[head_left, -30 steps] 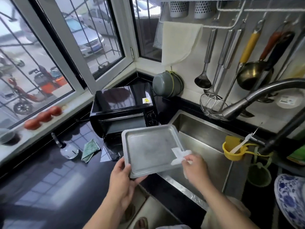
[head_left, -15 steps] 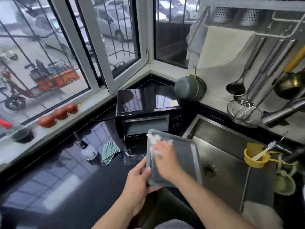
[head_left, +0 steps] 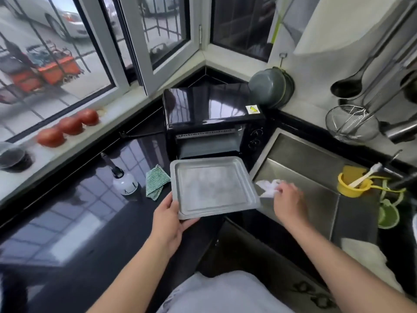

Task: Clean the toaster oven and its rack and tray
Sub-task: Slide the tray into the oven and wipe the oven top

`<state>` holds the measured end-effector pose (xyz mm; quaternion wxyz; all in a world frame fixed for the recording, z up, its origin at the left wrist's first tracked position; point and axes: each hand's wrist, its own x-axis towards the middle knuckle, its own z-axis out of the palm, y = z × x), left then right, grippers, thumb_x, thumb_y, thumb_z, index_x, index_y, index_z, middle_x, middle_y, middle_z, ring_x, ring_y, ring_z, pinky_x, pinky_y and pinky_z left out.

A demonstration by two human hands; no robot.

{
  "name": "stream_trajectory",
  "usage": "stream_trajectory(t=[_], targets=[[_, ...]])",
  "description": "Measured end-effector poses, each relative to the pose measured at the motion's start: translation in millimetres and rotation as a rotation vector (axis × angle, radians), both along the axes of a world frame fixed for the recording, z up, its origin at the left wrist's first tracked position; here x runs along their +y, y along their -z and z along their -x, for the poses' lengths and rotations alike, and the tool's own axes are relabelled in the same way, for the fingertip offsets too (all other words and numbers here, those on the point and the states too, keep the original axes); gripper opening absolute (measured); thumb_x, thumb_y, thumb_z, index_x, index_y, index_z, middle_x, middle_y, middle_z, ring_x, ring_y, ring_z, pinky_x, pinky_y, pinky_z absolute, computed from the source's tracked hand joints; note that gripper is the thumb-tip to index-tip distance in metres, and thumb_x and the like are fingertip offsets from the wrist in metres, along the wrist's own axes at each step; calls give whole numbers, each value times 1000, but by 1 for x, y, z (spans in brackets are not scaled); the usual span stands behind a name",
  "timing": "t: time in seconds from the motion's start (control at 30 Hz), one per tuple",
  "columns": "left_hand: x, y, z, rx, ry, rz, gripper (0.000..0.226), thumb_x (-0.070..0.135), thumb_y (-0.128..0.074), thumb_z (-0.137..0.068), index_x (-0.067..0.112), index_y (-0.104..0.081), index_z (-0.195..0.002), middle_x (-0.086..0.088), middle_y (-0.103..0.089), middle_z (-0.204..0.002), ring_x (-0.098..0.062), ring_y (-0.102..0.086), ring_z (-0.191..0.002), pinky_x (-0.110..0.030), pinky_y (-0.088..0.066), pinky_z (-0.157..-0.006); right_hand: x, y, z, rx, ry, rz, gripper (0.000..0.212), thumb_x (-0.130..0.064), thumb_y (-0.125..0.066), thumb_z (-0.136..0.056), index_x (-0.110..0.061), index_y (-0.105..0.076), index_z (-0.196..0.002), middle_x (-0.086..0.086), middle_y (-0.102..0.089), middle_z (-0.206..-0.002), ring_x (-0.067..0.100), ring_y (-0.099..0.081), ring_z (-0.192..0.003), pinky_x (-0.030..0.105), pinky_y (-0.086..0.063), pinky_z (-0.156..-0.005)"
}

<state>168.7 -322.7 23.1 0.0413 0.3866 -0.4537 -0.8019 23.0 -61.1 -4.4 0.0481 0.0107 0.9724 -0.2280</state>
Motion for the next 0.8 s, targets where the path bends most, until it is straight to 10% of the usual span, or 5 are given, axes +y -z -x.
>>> stream_trajectory(t=[0.2,0.33,0.5,0.8], targets=[[-1,33,33,-105,17,-23,26,9,-45,-109,14,-63,-128,-7,-78,-114,-25,-77,-100,-46,-63,-78,-27,1,14,-351,217,370,30,-35,-34,-103,-19,-58,-112,7,-62,-110,21,-55,-88,31,-40,-71],[8,47,44,-116,-36,-34,28,3,-45,-107,12,-61,-128,-7,-79,-106,-25,-78,-93,-46,-63,-75,-31,4,16,-583,229,720,50,-65,-43,-94,-25,-67,-113,6,-75,-103,28,-73,-90,46,-57,-87],[18,62,61,-91,-54,36,23,1,-46,-106,17,-61,-114,-3,-80,-97,-22,-78,-87,-47,-63,-74,-14,34,33,-398,-84,410,27,-40,-49,-101,-16,-60,-96,1,-64,-89,17,-61,-77,29,-44,-61],[11,87,86,-86,-133,243,24,6,-47,-106,21,-67,-105,0,-77,-94,-18,-75,-80,-35,-63,-63,-38,75,71,-202,-178,338,35,-46,-45,-91,-15,-61,-86,6,-67,-83,31,-65,-80,44,-56,-75]])
